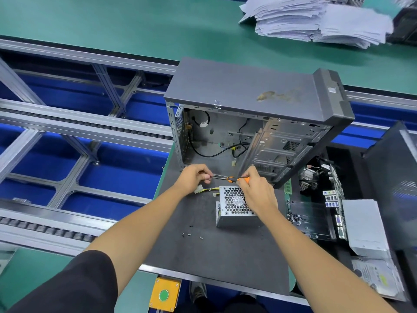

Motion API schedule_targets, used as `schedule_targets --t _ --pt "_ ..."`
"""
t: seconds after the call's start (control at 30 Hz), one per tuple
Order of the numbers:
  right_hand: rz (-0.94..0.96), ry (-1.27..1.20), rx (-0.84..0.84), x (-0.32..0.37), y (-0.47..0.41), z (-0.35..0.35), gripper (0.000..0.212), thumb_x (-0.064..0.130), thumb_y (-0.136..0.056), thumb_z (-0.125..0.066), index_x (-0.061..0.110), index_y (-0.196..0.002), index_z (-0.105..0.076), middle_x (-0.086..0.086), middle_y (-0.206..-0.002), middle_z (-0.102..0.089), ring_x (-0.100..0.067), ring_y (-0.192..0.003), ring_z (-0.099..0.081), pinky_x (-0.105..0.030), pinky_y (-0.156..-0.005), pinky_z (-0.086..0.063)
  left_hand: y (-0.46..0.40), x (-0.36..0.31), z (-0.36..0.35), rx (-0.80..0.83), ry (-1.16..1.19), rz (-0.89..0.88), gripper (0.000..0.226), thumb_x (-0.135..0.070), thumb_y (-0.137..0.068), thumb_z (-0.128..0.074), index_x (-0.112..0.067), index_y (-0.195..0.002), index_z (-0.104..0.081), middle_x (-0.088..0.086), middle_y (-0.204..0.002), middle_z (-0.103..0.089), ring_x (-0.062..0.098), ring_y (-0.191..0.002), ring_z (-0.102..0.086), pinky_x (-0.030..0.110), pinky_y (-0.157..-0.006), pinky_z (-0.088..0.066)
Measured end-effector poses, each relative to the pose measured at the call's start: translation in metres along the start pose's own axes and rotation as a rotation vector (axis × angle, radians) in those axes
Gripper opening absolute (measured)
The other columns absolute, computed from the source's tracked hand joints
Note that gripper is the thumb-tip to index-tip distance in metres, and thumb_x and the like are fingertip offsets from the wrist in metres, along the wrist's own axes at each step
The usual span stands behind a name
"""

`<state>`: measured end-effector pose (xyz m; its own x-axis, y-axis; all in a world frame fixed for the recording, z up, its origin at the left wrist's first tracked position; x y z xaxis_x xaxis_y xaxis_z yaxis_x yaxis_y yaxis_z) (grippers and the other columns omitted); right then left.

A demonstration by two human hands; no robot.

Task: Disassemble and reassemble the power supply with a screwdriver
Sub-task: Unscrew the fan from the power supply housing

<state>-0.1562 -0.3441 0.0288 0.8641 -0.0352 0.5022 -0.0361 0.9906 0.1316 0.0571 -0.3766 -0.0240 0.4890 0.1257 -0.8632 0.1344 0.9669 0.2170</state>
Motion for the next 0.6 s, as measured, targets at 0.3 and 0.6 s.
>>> schedule_targets --t 0.3,0.6 --pt "-0.001 0.016 0.008 0.002 0.0 0.001 0.011 0.037 -0.094 -0.045 0.027 -0.091 -0.04 0.002 -0.07 -0.058 -0.026 -0.064 -0.055 -0.04 -0.059 -0.045 -0.003 0.005 -0.006 0.05 -0.003 0.032 0.01 0.008 -0.097 -0.057 0.006 -0.099 -0.067 0.018 -0.087 -0.068 0.025 -0.077 -0.067 0.028 -0.08 -0.055" --pt "0.008 0.018 0.017 0.003 0.001 0.002 0.01 0.035 -0.094 -0.045 0.026 -0.09 -0.041 0.002 -0.072 -0.061 -0.026 -0.066 -0.058 -0.043 -0.065 -0.051 -0.004 0.008 -0.016 0.16 0.03 0.038 0.011 0.01 -0.097 -0.055 0.01 -0.103 -0.064 0.02 -0.09 -0.065 0.026 -0.076 -0.063 0.033 -0.083 -0.055"
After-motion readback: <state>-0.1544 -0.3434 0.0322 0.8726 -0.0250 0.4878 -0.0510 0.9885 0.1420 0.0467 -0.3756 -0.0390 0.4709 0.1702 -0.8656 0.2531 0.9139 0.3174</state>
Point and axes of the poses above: each hand's wrist, its own y-axis away from the middle knuckle, its own z-axis out of the back of the hand, x = y × z, the point moved 10 cm from there along -y, towards the middle knuckle
